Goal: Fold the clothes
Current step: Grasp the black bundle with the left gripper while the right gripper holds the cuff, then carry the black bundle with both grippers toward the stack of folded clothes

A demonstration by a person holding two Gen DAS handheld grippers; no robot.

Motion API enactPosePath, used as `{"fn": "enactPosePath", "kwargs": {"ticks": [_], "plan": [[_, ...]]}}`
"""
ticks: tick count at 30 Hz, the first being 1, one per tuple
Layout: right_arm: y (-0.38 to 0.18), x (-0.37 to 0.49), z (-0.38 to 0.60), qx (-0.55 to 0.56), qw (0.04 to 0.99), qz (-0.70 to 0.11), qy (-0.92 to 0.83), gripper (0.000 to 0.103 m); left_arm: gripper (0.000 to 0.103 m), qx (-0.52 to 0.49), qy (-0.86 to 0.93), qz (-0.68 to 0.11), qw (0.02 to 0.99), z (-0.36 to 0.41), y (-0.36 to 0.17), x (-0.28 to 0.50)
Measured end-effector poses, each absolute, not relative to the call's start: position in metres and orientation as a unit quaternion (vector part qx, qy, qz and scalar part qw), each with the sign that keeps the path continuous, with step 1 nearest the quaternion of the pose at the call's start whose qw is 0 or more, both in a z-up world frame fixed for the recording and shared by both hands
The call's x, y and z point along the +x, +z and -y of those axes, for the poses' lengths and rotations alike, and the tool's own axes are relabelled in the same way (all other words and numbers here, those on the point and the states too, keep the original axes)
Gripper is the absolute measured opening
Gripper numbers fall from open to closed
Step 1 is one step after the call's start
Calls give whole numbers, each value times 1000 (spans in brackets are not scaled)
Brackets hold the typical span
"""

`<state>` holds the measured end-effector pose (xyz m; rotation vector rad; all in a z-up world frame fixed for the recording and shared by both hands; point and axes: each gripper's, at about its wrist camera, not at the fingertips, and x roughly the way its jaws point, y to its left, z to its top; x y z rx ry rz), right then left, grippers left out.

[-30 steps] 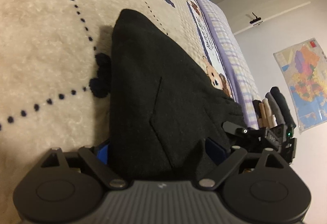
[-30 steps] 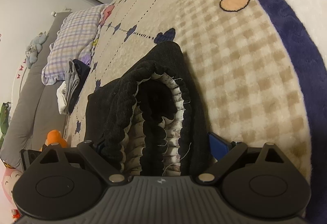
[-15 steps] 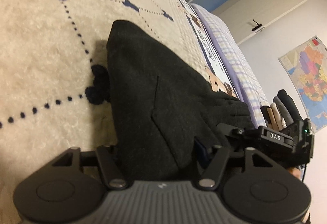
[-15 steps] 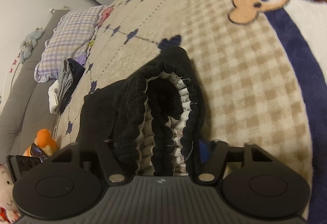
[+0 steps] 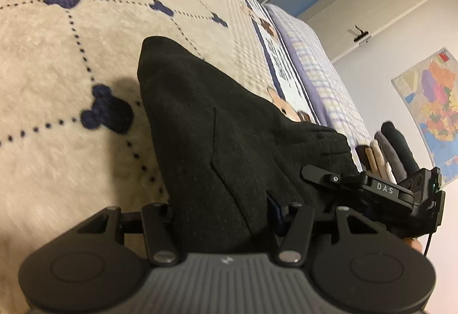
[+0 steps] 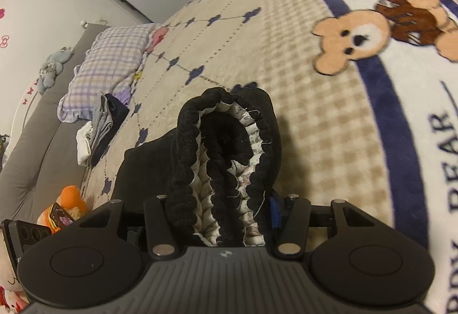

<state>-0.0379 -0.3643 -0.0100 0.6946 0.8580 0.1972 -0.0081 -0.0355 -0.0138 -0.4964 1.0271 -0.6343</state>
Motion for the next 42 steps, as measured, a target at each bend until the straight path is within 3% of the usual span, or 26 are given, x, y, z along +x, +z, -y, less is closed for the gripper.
{"fn": "enactPosePath", "kwargs": {"ticks": [4, 10, 12, 14, 17, 20, 26, 42], "plan": [[-19, -52, 374, 334, 840, -421, 84, 55, 57, -221, -301, -494, 785, 49, -25, -16], [-39, -66, 380, 336, 839, -418, 94, 65, 75, -223, -312, -511, 769, 44, -52, -16], [-45, -70, 379, 338, 841, -411, 98, 69, 76, -244, -318, -520, 754, 40, -62, -13], [-47, -72, 377, 337, 846, -403, 93, 70, 71, -267, -320, -520, 745, 38, -68, -12], [-43, -77, 374, 335, 853, -392, 83, 59, 58, -264, -313, -507, 759, 42, -55, -20], [-30, -83, 376, 338, 857, -382, 74, 54, 53, -256, -312, -495, 769, 52, -33, -27], [25, -108, 416, 343, 870, -352, 41, 54, 52, -245, -364, -480, 760, 103, 26, -28], [181, -242, 617, 327, 899, -269, -112, 54, 52, -211, -548, -454, 670, 351, 135, -75]]}}
